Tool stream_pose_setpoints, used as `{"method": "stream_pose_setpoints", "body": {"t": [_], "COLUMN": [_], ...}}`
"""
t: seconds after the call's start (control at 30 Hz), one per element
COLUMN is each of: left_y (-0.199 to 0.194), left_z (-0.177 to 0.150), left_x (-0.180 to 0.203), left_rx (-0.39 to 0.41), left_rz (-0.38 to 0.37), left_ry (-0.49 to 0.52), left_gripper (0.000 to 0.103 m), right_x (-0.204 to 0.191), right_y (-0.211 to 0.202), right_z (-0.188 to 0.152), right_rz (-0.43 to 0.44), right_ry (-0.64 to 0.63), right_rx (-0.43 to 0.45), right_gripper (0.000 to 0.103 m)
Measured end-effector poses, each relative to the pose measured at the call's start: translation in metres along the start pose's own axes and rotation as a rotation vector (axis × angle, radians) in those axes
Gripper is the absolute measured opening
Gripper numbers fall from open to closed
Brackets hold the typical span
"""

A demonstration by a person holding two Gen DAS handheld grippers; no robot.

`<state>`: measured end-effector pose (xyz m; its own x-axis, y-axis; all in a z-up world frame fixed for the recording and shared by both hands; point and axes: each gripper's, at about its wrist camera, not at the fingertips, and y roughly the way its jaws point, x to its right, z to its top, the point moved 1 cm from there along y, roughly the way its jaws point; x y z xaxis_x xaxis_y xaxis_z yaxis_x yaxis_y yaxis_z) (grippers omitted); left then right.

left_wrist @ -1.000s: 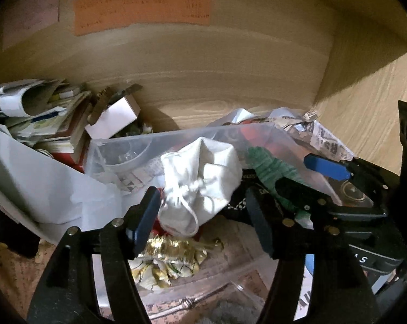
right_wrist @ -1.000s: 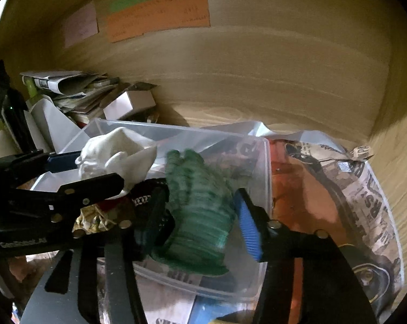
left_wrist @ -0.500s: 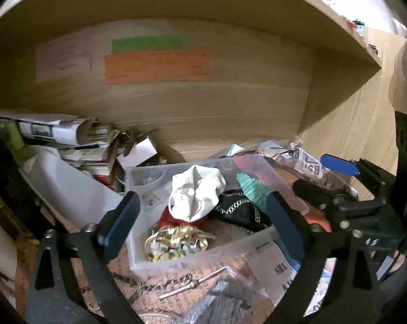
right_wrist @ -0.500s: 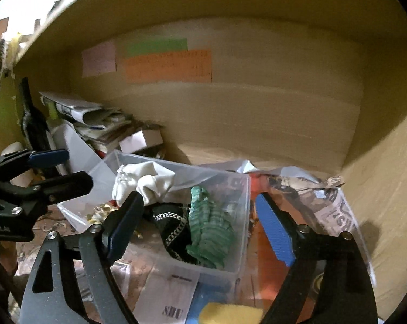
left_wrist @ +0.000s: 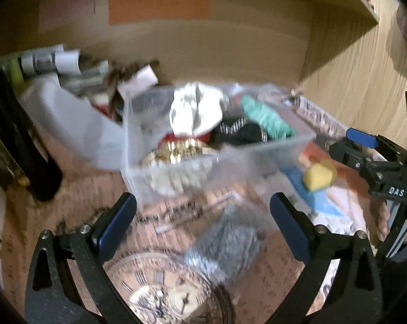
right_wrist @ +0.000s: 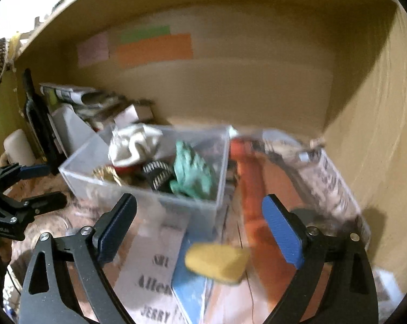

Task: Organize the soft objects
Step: 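Grasp the yellow sponge with the right tool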

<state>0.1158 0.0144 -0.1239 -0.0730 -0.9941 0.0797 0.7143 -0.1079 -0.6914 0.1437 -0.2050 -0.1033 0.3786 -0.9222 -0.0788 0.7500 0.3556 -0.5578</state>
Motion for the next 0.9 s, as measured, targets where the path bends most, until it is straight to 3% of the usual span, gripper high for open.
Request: {"method": "stream_pose_setpoints", "body": {"t": [0.27, 0.47, 0.53, 0.6, 0.77, 0.9], "left_y": [0.022, 0.037, 0.043, 0.043, 0.038, 0.027], "left_z": [-0.028, -0.036, -0.037, -0.037, -0.038, -0.037], "left_x": [0.006, 0.009, 0.008, 0.008, 0.012, 0.014], "left_rx": [-0.103, -0.151, -0.168, -0.16, -0.146, -0.117], "left_rz": [-0.039, -0.071, -0.085, -0.08, -0.107, -0.105], "left_ry": [0.01, -0.004, -0.02, -0.017, 0.004, 0.007], "left_gripper": [0.101, 0.1, 0.099, 0.092, 0.064, 0.054], "right_x": [0.016, 0.012, 0.01, 0.009, 0.006, 0.0], "right_y": [0.029, 0.042, 0.041, 0.042, 0.035, 0.027], "right_z": [-0.035, -0.045, -0.046, -0.047, -0.046, -0.044], "right_rz": [-0.025, -0.013, -0.002, 0.014, 0.031, 0.054], "right_ry": [0.041, 0.023, 0.018, 0.02, 0.003, 0.008], "right_rx": [-0.156, -0.214, -0.215, -0.22, -0.175, -0.154], "right_gripper": [0.094, 0.092, 0.082, 0.062, 0.06, 0.06]}}
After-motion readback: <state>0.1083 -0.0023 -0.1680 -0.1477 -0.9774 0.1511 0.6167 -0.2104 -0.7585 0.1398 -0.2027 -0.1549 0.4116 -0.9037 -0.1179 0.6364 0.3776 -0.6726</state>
